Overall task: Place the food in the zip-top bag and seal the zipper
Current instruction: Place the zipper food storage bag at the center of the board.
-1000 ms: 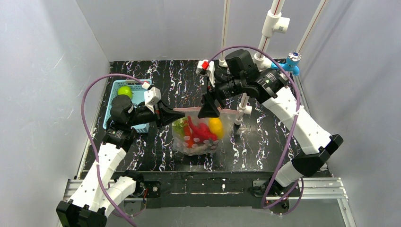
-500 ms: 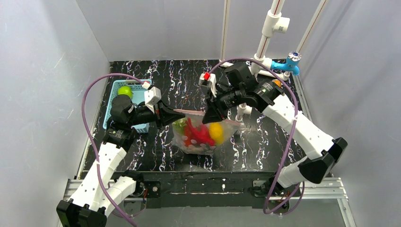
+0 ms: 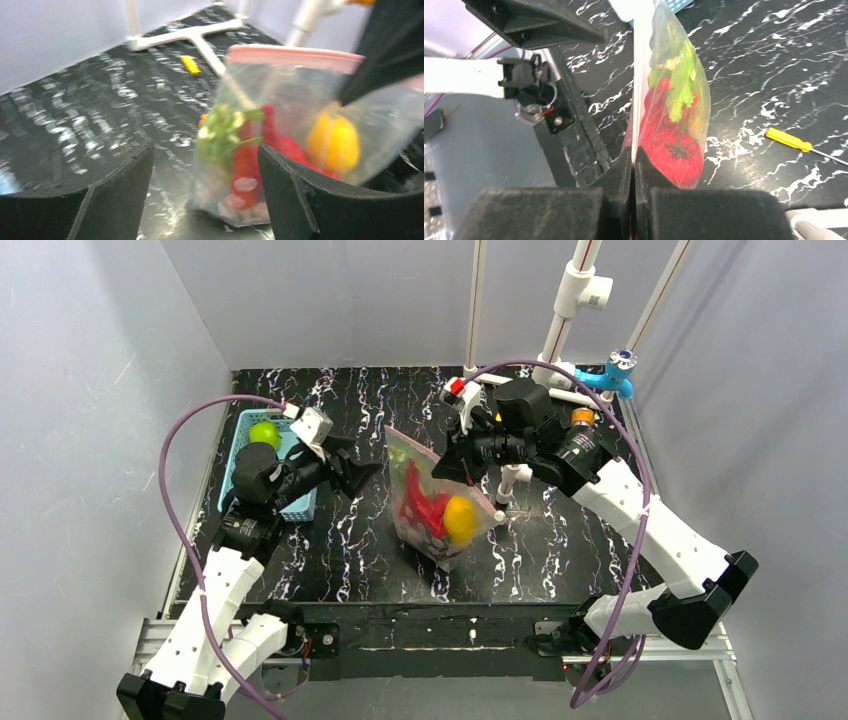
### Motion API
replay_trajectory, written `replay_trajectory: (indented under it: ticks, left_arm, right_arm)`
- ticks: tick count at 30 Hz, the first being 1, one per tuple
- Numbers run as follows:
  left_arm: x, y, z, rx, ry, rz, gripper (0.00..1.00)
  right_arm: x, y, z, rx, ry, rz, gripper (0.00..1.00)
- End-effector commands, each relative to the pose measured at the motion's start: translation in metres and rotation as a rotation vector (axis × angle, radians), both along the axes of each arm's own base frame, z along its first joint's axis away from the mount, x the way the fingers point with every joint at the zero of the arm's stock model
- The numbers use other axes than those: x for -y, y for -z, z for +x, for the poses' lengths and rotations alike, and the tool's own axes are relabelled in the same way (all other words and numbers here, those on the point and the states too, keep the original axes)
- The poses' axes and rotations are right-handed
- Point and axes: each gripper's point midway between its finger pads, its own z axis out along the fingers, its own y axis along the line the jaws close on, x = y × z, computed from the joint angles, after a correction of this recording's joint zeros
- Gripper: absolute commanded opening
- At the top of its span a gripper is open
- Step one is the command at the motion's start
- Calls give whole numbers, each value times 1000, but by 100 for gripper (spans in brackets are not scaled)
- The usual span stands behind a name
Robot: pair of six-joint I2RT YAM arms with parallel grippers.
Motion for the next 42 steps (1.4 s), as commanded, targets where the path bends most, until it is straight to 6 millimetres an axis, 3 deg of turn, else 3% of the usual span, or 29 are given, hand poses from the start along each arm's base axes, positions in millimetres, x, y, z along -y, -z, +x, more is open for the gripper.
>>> replay_trajectory:
  ticks: [1,4,6,12,17,20,23,26,31,38,39,42]
  left_arm:
    - [-69,-4,37,37,-454,84,75]
    - [-101,1,45,33,-632,124,78]
    - [-112,3,47,25,-694,137,80]
    - [-117,6,49,5,-723,154,94]
    - [-120,3,47,17,-741,149,96]
    - [-123,3,47,17,-754,150,96]
    - [-126,3,46,19,-773,152,96]
    - [-134,3,46,23,-812,153,96]
    - [-151,3,45,37,-899,185,96]
    - [-170,-2,39,62,-1000,178,96]
    - [-171,-2,38,67,-1008,180,96]
    - [-173,-3,38,74,-1013,180,96]
  right_arm:
    - [-3,-54,37,151,169,103,1]
    - [5,-60,56,192,268,72,1]
    - [11,-65,67,232,324,51,1]
    - [36,-72,91,332,443,-75,1]
    - [48,-64,96,352,482,-139,1]
    - [45,-52,95,336,480,-174,1]
    - [31,-33,93,332,492,-219,1]
    - [1,-7,84,316,476,-265,1]
    - [-41,48,72,212,444,-341,1]
    - [-108,87,33,-59,246,-162,8]
    - [-114,90,30,-86,229,-144,10]
    - [-127,99,20,-146,163,-138,28]
